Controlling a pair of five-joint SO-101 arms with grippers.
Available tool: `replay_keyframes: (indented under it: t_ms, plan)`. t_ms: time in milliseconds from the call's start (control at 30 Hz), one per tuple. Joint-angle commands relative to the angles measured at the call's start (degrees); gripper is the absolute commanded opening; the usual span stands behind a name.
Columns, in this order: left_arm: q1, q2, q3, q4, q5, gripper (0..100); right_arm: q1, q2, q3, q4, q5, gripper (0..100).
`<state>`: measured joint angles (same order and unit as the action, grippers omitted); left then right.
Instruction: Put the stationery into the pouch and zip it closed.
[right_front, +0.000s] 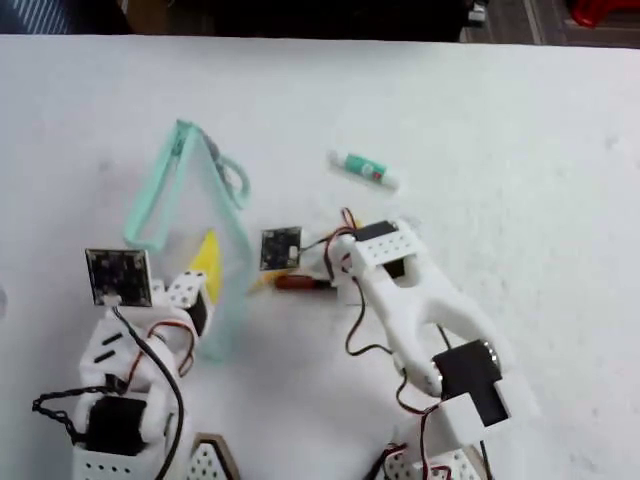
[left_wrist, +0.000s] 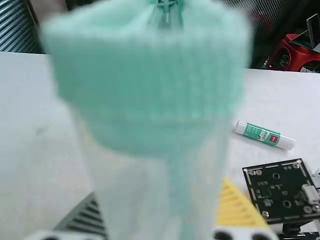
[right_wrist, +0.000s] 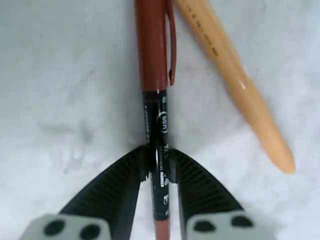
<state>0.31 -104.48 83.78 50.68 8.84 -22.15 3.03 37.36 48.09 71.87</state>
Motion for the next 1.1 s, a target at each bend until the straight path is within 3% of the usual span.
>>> replay_keyframes:
  t_ms: [0, 933, 1067]
  plan:
    - [2.42, -0.4, -2.11, 0.88, 0.79, 28, -0.31, -0.22, -0.18, 0.31, 0.26, 1.6]
    - [4.53, -0.4, -2.11, 1.67, 0.35, 25, 2.77, -0.92, 0.18, 0.57, -4.48, 1.7]
    - [4.53, -0.4, -2.11, 1.67, 0.35, 25, 3.56, -6.73, 7.47, -6.37, -4.66, 1.8]
